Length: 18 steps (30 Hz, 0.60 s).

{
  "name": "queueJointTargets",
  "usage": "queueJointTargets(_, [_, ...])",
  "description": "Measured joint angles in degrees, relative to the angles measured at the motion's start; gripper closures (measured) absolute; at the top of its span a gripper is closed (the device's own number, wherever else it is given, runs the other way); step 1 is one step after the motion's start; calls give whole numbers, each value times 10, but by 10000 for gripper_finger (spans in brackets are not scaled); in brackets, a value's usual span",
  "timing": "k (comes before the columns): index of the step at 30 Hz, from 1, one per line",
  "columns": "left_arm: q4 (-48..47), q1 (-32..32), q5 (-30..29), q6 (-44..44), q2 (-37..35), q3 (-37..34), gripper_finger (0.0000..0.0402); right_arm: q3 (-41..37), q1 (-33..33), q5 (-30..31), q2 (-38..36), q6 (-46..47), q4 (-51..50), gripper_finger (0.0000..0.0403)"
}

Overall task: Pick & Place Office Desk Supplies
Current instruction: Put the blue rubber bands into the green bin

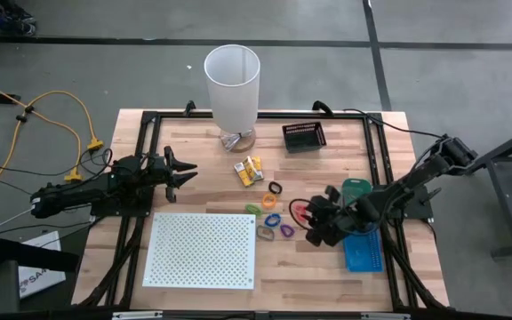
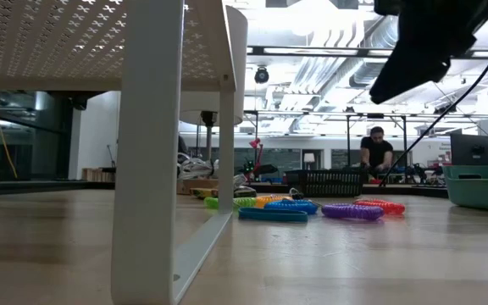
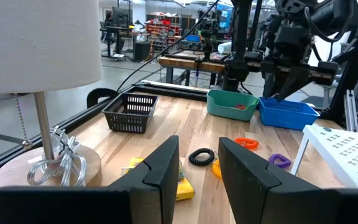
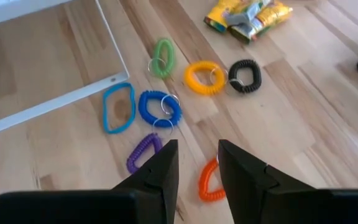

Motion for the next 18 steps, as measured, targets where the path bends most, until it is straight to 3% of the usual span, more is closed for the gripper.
queueJointTargets(10, [0, 0, 0, 0, 0, 0, 293, 0, -9, -18, 2, -41, 24, 301])
queueJointTargets(18, [0, 0, 0, 0, 0, 0, 293, 0, -9, -77, 68, -131, 112, 302])
